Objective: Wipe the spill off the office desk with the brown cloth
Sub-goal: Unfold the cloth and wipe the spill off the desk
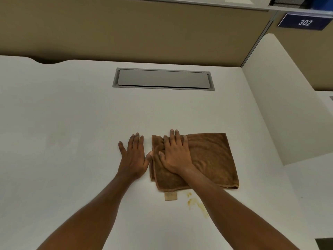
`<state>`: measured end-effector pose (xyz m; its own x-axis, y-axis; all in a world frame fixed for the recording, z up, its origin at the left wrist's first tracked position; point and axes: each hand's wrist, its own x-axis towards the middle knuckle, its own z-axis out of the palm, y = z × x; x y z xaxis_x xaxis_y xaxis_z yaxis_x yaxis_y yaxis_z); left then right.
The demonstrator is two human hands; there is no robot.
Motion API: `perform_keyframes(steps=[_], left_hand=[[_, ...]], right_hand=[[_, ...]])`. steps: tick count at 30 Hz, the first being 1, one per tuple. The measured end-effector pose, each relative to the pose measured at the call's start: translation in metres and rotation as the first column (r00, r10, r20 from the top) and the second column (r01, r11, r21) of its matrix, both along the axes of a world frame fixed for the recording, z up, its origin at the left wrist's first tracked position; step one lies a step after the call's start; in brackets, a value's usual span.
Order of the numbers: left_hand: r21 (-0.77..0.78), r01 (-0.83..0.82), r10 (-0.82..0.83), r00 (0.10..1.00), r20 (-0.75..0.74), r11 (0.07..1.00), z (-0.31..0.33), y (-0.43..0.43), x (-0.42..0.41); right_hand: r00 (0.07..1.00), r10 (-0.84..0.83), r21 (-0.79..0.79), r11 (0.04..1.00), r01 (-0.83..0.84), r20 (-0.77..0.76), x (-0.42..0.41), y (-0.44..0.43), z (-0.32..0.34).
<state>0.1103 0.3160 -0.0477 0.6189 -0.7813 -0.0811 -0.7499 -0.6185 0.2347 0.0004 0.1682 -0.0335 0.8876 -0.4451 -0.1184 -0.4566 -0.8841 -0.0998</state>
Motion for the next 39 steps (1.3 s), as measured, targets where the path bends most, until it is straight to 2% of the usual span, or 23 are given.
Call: perform_keyframes(steps=[18, 28, 30, 33, 36, 39], left_hand=[[-0.110, -0.040, 0.035, 0.998, -0.047, 0.993, 0.006, 0.003, -0.004], [-0.018, -0.068, 0.068, 0.998, 0.005, 0.998, 0.013, 0.007, -0.010], [0.010, -0.056, 0.055, 0.998, 0.019, 0.998, 0.014, 0.008, -0.012], [0.045, -0.069, 0.067, 0.997, 0.029, 0.997, 0.014, 0.011, -0.015], [0.063, -0.075, 0.072, 0.997, 0.036, 0.995, 0.014, 0.014, -0.018], [0.062, -0.074, 0.071, 0.996, 0.052, 0.995, 0.014, 0.013, -0.019]], right_hand=[[0.992, 0.126, -0.001, 0.992, -0.126, 0.027, -0.049, 0.041, 0.004], [0.987, 0.158, 0.011, 0.987, -0.158, 0.005, -0.116, 0.071, 0.004], [0.995, 0.100, 0.008, 0.995, -0.100, 0.003, -0.135, 0.078, 0.002], [0.993, -0.121, -0.020, 0.993, 0.120, -0.008, -0.163, 0.083, 0.000], [0.927, -0.373, -0.050, 0.927, 0.371, -0.031, -0.188, 0.077, -0.001], [0.855, -0.518, -0.044, 0.855, 0.517, -0.032, -0.202, 0.062, -0.002]])
